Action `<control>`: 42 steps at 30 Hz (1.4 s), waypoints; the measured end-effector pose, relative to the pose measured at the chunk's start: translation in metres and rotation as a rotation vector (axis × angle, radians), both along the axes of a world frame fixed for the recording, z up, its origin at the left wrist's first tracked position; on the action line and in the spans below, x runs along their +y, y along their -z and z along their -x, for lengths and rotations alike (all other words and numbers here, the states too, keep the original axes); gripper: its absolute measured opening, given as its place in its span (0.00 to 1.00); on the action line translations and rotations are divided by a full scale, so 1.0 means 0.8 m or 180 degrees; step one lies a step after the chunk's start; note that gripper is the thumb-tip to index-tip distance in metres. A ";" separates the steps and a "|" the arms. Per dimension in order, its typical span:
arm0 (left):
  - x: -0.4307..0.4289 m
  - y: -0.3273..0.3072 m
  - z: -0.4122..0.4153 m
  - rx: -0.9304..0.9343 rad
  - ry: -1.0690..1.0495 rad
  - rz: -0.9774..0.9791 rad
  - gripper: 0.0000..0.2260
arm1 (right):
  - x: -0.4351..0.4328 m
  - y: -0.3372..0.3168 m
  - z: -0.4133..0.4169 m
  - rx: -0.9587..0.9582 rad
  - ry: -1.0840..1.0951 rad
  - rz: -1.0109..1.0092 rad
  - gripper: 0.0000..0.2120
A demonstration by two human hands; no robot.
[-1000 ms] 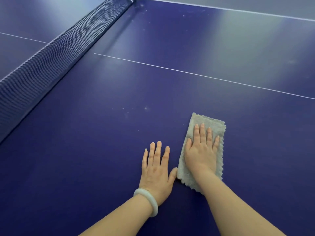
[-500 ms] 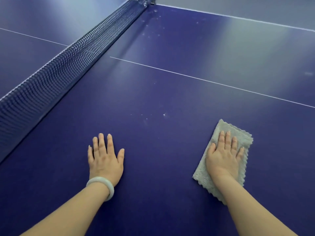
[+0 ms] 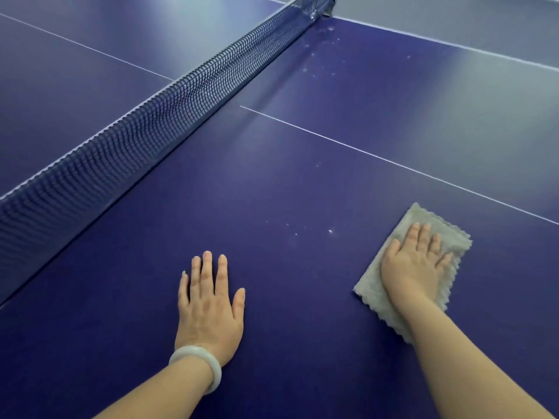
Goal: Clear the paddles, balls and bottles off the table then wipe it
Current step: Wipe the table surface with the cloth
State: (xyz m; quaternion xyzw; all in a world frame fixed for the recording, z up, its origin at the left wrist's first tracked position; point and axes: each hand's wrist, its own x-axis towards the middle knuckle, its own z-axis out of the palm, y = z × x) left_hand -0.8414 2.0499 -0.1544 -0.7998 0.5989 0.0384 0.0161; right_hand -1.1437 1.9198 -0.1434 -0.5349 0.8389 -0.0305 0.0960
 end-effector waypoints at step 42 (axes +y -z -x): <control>0.001 0.002 0.001 0.0088 -0.0002 0.0012 0.30 | 0.014 0.000 -0.071 0.0036 -0.1791 0.0119 0.32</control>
